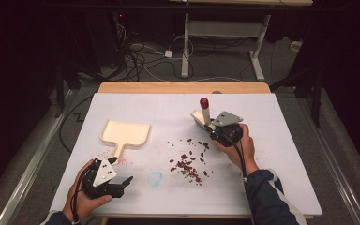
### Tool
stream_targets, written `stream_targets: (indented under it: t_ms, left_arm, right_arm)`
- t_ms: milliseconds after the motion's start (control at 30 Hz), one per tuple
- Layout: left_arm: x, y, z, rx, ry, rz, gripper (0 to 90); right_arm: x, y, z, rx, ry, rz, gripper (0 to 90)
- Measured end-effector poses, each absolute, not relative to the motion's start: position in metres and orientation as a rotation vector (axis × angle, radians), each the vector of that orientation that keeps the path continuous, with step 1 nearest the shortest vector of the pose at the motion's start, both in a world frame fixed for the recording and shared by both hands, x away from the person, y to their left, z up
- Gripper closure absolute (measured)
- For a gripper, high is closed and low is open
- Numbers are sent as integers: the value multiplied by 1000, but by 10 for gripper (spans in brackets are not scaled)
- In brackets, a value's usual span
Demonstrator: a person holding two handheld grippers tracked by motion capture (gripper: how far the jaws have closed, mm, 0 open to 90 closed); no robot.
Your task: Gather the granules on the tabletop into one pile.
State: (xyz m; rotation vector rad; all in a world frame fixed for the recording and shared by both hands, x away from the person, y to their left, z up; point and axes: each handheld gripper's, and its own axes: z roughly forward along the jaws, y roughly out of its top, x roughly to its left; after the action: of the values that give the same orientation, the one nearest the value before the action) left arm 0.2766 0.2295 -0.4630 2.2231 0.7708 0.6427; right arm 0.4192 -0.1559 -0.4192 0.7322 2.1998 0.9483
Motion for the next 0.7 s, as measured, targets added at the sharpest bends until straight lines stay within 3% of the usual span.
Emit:
stream_targets:
  t_ms: [333,700]
  left_arm:
    - [276,223,-461,2233,741,646,169]
    - [275,225,-462,2244,737,635,169]
  right_arm:
    - [388,-120,-429,523,2286,972,674]
    - [352,-121,-422,375,2413,1013,673]
